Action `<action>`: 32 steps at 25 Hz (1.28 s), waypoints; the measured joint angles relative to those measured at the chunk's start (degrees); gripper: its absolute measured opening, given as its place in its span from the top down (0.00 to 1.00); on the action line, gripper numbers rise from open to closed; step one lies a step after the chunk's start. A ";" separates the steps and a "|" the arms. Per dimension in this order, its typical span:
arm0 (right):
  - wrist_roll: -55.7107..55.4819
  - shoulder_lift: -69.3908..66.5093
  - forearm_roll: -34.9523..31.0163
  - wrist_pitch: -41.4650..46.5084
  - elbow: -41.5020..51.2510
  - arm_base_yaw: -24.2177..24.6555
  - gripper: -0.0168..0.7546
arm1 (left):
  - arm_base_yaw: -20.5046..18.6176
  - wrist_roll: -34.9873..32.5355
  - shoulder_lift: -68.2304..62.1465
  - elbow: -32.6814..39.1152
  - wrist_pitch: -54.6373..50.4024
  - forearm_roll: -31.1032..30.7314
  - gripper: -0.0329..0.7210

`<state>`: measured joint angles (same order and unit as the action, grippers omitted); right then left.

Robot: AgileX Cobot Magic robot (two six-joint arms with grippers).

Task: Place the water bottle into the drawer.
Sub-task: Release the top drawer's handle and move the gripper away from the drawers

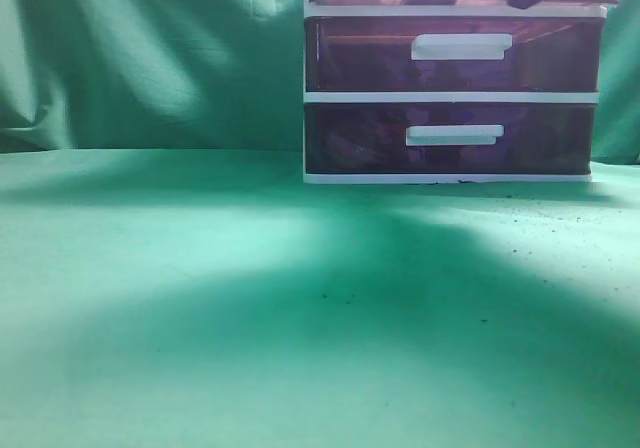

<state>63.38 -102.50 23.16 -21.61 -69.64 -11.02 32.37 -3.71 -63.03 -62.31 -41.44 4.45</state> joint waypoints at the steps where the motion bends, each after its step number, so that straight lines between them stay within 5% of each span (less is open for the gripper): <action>1: 0.00 -0.69 0.00 -0.21 -0.77 0.00 0.85 | 0.00 0.00 1.80 1.60 0.11 0.00 0.96; 7: -4.31 -2.65 -0.31 -1.29 -2.87 0.00 0.85 | 0.00 0.48 7.68 5.76 0.45 0.22 0.96; 15: -9.54 -3.11 -1.64 -0.96 -3.39 0.00 0.37 | 0.00 0.50 8.03 5.83 1.15 0.59 0.96; 24: -13.26 3.99 0.05 -0.84 4.38 -1.49 0.36 | 0.00 0.61 8.03 5.83 1.25 -0.72 0.96; 32: -27.37 19.52 -4.89 7.52 14.87 -11.52 0.36 | 0.00 0.61 12.14 5.83 1.53 1.18 0.96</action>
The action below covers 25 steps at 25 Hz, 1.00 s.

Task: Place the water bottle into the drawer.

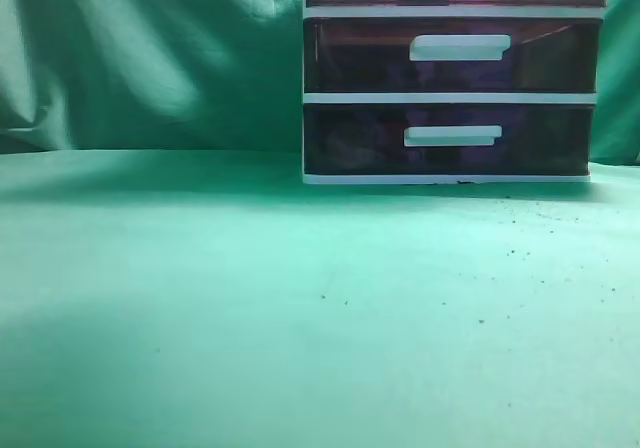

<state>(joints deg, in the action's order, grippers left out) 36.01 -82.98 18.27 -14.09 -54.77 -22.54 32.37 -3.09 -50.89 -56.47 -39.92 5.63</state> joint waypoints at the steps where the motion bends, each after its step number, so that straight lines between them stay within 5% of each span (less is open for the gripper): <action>1: -3.08 2.57 -1.18 5.05 0.30 -2.09 0.36 | 0.00 0.00 2.01 0.05 0.04 0.00 0.96; 7: -20.04 14.91 -5.97 32.83 0.64 -11.52 0.85 | 0.00 -0.63 17.42 4.90 1.68 0.32 0.96; 10: -27.69 20.66 -10.89 40.78 0.69 -12.95 0.98 | 0.00 -0.76 25.07 9.82 1.68 0.32 0.96; 15: -31.23 30.84 -22.56 49.90 0.69 -13.07 0.98 | 0.00 -0.76 36.74 19.37 1.47 0.87 0.96; 25: -26.26 50.62 -32.71 52.67 7.88 -13.09 0.98 | 0.00 -0.76 51.57 34.04 4.08 7.38 0.96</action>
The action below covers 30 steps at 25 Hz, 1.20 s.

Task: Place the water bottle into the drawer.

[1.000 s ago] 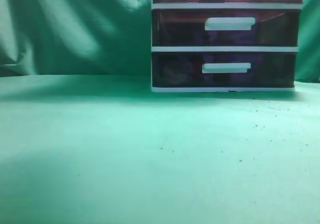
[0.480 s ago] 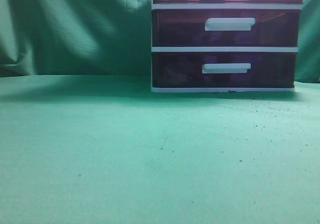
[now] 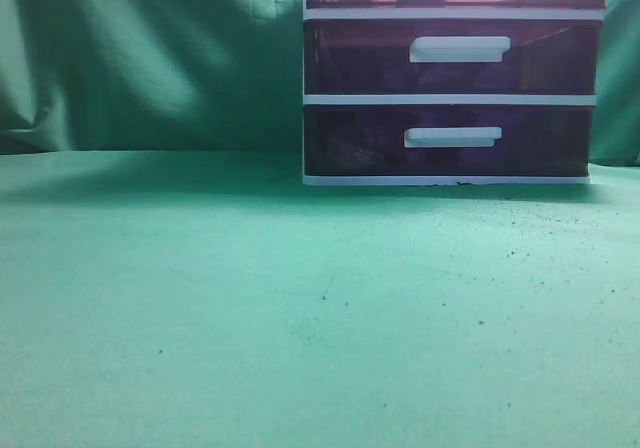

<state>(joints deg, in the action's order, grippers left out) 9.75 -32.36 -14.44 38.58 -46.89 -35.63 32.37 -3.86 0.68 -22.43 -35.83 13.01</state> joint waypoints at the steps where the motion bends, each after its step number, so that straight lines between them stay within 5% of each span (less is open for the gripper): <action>1: 1.29 2.10 -1.49 -0.15 1.99 0.00 0.98 | 0.00 0.00 0.11 0.93 0.52 0.04 0.96; 10: 19.94 19.21 -17.42 -8.64 20.16 -0.08 0.98 | 0.00 0.00 0.14 7.80 3.37 -0.16 0.96; 21: 21.39 22.53 -19.45 -31.60 36.29 -0.08 0.98 | 0.00 0.00 0.14 13.83 5.94 -0.41 0.96; 30: 21.39 22.53 -19.80 -34.10 37.84 -0.08 0.98 | 0.00 0.00 0.14 15.82 5.90 -0.51 0.96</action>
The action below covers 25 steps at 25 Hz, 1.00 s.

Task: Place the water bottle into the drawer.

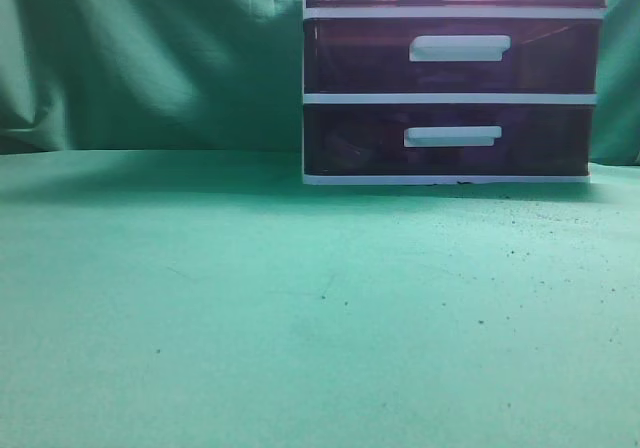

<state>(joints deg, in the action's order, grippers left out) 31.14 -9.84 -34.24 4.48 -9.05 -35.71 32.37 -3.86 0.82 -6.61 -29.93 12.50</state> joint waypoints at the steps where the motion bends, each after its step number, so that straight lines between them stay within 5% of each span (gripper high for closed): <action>1: 0.00 0.00 0.00 0.00 0.00 0.00 0.98 | 0.00 0.00 0.00 0.00 0.00 0.00 0.96; 9: 6.52 0.00 1.66 -1.35 1.52 0.26 0.98 | 0.00 0.00 0.00 0.00 0.00 0.00 0.96; 14: -0.20 2.81 3.82 -3.14 7.84 10.04 0.98 | 0.00 0.00 0.00 0.00 0.00 0.00 0.96; 21: -24.96 10.31 24.21 8.59 9.23 27.60 0.98 | 0.00 0.00 0.00 0.00 0.00 0.00 0.96; 25: -34.33 10.31 33.71 14.11 9.96 30.29 0.98 | 0.00 0.00 0.00 0.00 0.00 0.00 0.96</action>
<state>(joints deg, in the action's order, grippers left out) -3.20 0.47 -0.53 18.59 0.91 -5.41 32.37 -3.86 0.82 -6.61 -29.93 12.50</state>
